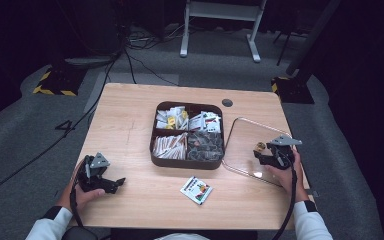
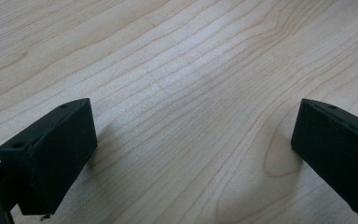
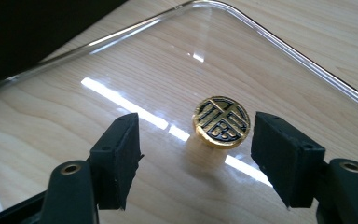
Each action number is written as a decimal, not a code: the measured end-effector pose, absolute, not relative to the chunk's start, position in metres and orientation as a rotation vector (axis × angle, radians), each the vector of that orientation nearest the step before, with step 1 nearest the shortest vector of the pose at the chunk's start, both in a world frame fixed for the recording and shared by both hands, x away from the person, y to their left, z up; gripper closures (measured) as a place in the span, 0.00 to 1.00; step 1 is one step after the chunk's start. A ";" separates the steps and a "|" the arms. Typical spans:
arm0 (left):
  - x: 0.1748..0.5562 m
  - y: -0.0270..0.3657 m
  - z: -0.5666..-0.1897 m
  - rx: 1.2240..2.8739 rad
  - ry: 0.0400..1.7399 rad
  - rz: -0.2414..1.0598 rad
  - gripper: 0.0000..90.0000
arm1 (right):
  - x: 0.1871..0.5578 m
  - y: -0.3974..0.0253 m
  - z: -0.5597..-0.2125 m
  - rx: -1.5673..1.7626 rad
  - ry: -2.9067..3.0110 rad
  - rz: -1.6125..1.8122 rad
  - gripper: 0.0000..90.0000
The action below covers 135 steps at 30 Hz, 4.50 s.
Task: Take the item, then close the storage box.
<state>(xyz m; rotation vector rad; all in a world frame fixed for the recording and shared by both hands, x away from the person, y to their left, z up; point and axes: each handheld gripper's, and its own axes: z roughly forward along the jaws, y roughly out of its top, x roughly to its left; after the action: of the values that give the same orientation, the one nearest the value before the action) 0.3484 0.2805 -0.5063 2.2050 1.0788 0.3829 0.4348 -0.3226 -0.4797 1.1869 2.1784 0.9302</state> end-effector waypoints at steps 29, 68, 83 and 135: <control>0.349 0.281 -0.506 2.206 1.077 0.382 0.00 | 0.468 -0.328 -0.493 1.273 2.214 0.957 0.65; 0.350 0.280 -0.506 2.208 1.068 0.380 0.00 | 0.458 -0.344 -0.484 1.295 2.166 0.997 0.66; 0.351 0.280 -0.506 2.212 1.064 0.377 0.00 | 0.453 -0.348 -0.472 1.268 2.149 1.019 0.65; 0.350 0.280 -0.506 2.209 1.075 0.382 0.00 | 0.450 -0.294 -0.380 1.036 2.218 1.040 0.65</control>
<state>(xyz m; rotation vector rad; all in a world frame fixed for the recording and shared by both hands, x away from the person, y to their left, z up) 0.3499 0.2799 -0.5061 2.2092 1.0751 0.3822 0.4503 -0.2940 -0.3797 1.0362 2.2183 1.0399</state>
